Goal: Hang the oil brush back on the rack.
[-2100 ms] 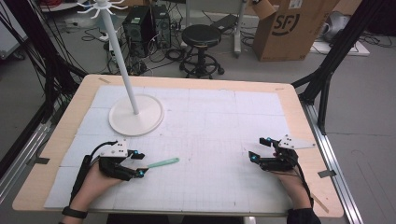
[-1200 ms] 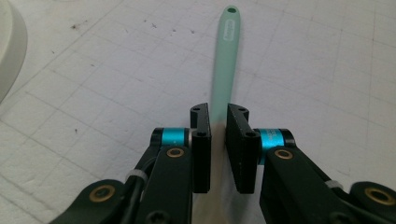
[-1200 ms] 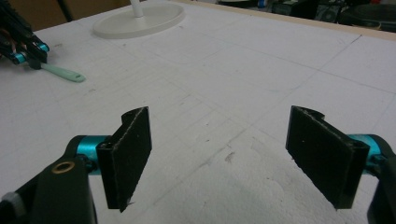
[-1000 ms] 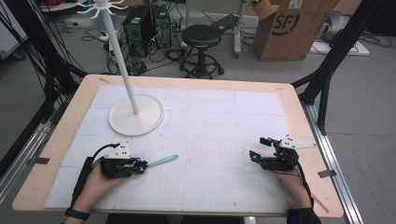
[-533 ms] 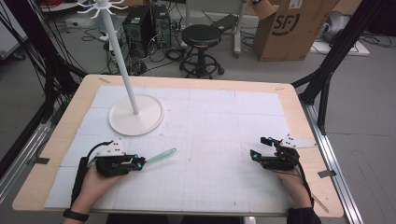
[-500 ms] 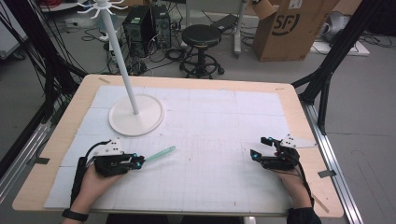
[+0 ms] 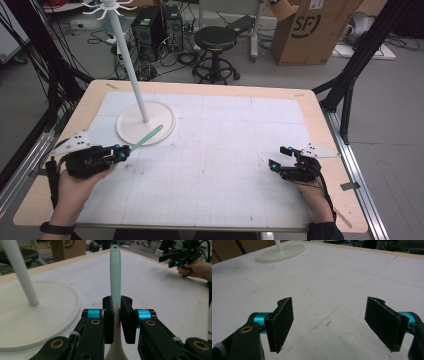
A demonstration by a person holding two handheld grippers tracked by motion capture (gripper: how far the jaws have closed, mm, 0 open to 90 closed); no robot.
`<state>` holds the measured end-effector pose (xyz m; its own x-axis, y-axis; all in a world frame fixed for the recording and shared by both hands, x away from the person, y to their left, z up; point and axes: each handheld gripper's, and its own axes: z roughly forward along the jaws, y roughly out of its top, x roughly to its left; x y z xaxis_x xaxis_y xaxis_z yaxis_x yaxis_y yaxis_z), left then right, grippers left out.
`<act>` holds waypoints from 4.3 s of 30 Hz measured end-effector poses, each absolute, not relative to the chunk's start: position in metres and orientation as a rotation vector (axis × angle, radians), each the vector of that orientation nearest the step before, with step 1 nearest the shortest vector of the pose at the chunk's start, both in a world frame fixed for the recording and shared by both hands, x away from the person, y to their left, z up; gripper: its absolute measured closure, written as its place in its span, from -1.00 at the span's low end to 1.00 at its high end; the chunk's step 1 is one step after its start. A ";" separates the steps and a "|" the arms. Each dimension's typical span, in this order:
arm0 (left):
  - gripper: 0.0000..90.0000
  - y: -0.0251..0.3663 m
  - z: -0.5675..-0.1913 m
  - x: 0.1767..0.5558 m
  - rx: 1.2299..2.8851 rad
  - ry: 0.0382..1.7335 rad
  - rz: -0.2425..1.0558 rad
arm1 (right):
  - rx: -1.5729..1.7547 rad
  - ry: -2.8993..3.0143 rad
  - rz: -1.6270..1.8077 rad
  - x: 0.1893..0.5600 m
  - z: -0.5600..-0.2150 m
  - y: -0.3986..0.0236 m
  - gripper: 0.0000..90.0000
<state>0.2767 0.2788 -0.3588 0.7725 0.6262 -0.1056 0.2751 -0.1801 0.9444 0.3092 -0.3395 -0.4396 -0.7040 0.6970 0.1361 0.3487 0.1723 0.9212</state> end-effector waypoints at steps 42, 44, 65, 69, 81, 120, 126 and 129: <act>0.82 0.327 -0.169 0.288 1.520 0.792 0.701 | 0.997 2.129 1.538 0.310 -0.440 -0.340 -0.48; 0.82 0.326 -0.167 0.289 1.517 0.793 0.706 | 0.993 2.126 1.540 0.311 -0.440 -0.340 -0.48; 0.82 0.324 -0.166 0.298 1.514 0.807 0.709 | 0.999 2.130 1.543 0.311 -0.440 -0.340 -0.48; 0.82 0.323 -0.168 0.300 1.521 0.810 0.714 | 0.998 2.130 1.545 0.311 -0.440 -0.340 -0.48; 0.82 0.319 -0.172 0.307 1.528 0.827 0.730 | 0.998 2.131 1.545 0.311 -0.440 -0.340 -0.48; -0.61 0.280 -0.374 0.301 1.767 0.740 0.556 | 1.008 2.163 1.502 0.310 -0.444 -0.337 -0.50; -0.60 0.269 -0.406 0.299 1.755 0.766 0.519 | 1.021 2.148 1.491 0.306 -0.445 -0.338 -0.51; -0.60 0.268 -0.419 0.301 1.752 0.792 0.496 | 1.028 2.120 1.492 0.304 -0.445 -0.339 -0.53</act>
